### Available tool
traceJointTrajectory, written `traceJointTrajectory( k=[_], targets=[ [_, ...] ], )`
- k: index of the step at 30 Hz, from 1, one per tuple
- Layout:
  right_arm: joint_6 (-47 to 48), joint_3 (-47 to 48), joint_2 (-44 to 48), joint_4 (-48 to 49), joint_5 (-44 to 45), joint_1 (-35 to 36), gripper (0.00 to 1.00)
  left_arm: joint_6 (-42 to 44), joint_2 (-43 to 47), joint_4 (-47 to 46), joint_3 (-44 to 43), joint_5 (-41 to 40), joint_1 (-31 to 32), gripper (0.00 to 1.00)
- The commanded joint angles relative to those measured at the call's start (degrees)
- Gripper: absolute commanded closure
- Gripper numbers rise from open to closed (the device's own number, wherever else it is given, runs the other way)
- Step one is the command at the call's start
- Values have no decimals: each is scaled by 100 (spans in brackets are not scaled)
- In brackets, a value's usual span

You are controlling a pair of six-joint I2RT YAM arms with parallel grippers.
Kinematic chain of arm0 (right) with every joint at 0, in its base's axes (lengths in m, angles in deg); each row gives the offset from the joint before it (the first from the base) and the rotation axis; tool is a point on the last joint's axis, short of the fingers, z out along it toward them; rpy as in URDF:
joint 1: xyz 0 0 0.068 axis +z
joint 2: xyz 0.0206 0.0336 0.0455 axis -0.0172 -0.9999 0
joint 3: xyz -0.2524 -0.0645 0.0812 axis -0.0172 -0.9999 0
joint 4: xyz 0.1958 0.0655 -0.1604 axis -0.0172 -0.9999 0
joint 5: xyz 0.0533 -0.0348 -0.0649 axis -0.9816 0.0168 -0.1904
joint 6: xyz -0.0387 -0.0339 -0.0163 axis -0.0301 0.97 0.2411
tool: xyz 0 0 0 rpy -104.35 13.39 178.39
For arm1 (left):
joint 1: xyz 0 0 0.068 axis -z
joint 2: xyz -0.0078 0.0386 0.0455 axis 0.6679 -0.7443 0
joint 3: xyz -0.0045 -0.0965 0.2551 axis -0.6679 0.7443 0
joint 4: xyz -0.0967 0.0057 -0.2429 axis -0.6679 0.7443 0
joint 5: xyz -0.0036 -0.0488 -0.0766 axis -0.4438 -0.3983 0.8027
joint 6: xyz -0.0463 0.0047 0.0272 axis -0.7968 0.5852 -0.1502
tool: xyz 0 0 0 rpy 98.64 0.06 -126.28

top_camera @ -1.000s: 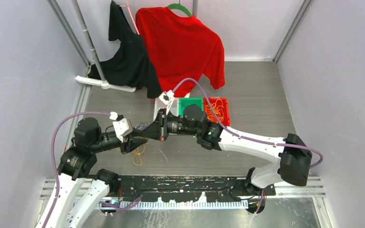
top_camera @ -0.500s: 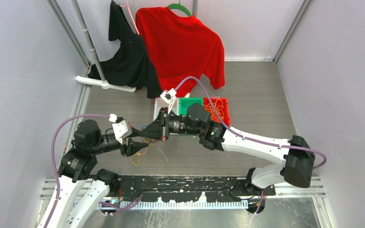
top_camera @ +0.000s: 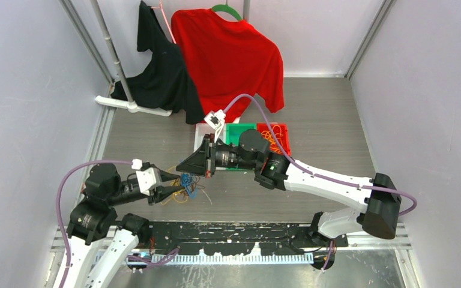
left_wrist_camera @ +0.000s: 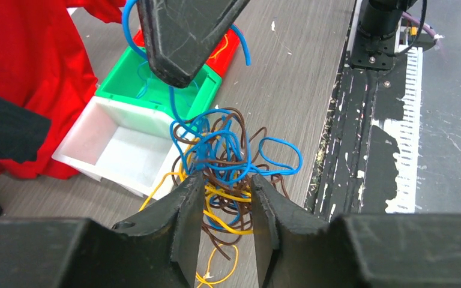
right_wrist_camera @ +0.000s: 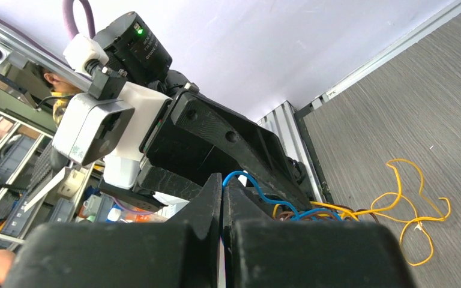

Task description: Untangle the cables

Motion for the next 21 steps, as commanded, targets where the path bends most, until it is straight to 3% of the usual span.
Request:
traceJointTrajectory(
  k=[1,5,7,13,16,21],
  targets=[
    [181,280,272,6,91,50,99,463,6,273,-246,202,-21,67],
    [288,322,272,-148,145,71,99,628,87,357,-318,187,-26,89],
    [374,319,281,-272,236,76,99,661,112,411,-358,242,-24,93],
    [493,300,311,-438,325,76,99,561,79,611,-669,256,-26,90],
    [484,299,309,-412,316,85,99,280,143,280,-608,-151,-25,88],
    [426,303,301,-322,234,122,99,186,122,-10,-214,-810,-25,67]
  ],
)
